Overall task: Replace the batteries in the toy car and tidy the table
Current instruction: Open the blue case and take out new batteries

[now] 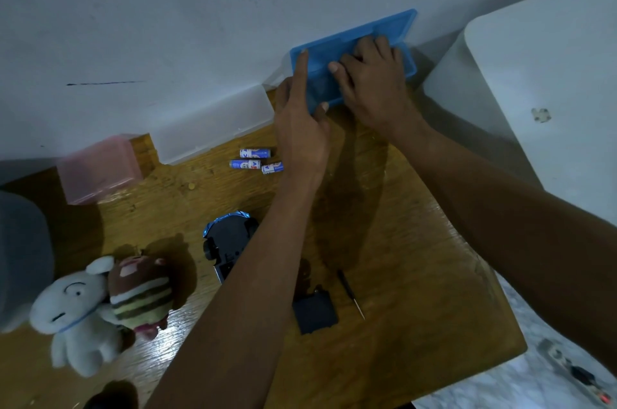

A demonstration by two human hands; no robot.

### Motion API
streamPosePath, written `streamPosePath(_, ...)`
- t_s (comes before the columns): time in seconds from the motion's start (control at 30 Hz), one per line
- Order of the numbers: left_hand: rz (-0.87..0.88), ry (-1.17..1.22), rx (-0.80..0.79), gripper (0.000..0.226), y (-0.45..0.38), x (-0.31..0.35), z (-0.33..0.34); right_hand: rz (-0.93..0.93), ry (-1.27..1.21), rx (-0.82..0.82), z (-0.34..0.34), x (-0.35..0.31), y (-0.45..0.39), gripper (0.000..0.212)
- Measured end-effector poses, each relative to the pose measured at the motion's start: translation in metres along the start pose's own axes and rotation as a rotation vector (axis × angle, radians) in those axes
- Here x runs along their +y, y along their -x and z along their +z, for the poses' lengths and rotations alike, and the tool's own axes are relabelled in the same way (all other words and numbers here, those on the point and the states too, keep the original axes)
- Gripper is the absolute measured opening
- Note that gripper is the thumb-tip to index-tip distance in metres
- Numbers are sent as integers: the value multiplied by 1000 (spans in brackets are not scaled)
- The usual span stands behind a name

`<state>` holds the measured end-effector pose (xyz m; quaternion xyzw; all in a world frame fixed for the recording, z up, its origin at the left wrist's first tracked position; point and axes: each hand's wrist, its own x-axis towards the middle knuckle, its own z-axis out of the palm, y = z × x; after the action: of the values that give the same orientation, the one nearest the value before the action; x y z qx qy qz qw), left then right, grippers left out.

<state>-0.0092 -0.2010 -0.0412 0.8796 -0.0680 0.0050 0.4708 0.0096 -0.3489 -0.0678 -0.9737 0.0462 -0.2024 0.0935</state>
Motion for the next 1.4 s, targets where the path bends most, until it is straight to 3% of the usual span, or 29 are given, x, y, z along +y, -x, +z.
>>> streamPosePath(0.1,6,-7,3,79,1,2,-1,1,-52,49,-2,1,2,44)
streamPosePath(0.23,-17,-28,-4,79,-1,0,-1,65,-246,241,-13,-6,3,26)
streamPosePath(0.37,-47,43,3,74,-1,6,-1,130,-248,329,-33,-3,-3,27)
streamPosePath(0.47,-119,108,23,64,-2,8,-4,115,-156,295,-34,-3,-4,22)
streamPosePath(0.67,-108,108,-7,86,0,5,-8,160,-121,138,-40,1,18,23)
streamPosePath(0.9,-17,-15,-50,62,3,-4,-4,199,-186,0,-34,8,40,29)
streamPosePath(1.03,-19,-59,-41,46,3,1,-4,482,-424,64,-33,12,35,37)
streamPosePath(1.1,-7,-74,-33,41,3,3,-5,586,-508,-8,-33,14,32,41)
streamPosePath(1.4,-46,-97,-36,40,3,5,-3,601,-393,-145,-40,15,26,42)
